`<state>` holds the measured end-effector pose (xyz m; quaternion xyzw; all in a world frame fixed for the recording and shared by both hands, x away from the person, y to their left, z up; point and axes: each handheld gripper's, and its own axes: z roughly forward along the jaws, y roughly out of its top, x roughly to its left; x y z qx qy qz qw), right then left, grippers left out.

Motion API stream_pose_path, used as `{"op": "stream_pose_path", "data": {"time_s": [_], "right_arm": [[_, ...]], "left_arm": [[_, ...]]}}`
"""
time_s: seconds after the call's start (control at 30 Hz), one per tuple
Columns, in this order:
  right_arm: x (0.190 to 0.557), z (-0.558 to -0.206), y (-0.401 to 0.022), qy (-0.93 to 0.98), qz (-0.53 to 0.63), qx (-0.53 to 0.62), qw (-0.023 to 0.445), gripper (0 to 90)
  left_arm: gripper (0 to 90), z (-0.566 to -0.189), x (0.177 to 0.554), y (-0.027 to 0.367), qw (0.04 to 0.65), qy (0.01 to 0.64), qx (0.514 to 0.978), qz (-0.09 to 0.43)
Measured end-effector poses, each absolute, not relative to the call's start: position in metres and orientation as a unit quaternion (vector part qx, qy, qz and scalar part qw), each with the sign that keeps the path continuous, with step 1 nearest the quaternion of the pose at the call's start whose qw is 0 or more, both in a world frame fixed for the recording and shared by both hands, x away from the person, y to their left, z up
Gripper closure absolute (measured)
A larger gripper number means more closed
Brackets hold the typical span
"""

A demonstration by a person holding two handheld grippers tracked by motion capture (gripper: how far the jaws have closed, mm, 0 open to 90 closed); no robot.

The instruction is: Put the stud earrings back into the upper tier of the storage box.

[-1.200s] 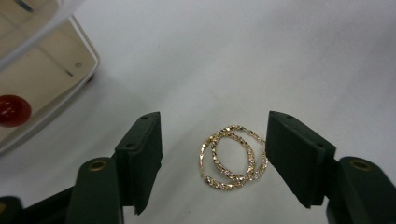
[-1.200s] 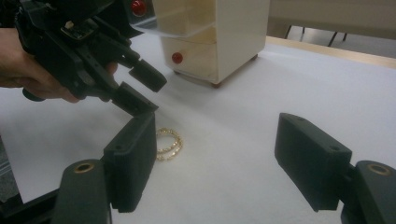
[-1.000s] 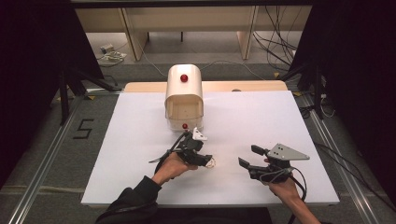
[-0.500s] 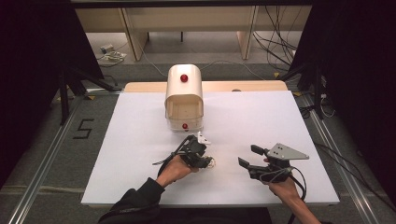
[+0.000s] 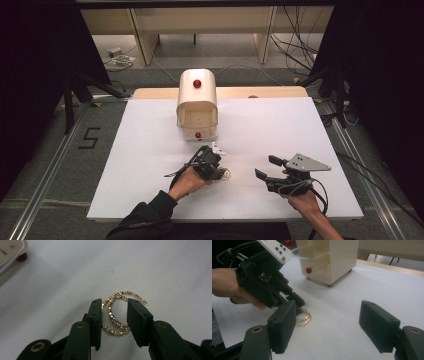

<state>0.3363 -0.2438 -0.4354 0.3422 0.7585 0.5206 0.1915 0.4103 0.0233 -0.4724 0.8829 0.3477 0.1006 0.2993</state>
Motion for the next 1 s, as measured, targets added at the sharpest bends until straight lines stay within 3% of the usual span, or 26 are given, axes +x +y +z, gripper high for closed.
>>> {"op": "stream_pose_path", "data": {"time_s": [0.6,1.0], "right_arm": [[0.3364,-0.4356,-0.2437,0.757,0.522,0.343,0.190,30.3],[0.3362,-0.4356,-0.2436,0.758,0.521,0.344,0.190,30.3]], "left_arm": [[74.0,-0.4765,0.4121,0.0214,0.299,0.348,0.884,0.089],[84.8,-0.4774,0.4101,0.0168,0.294,0.337,0.887,0.111]]}}
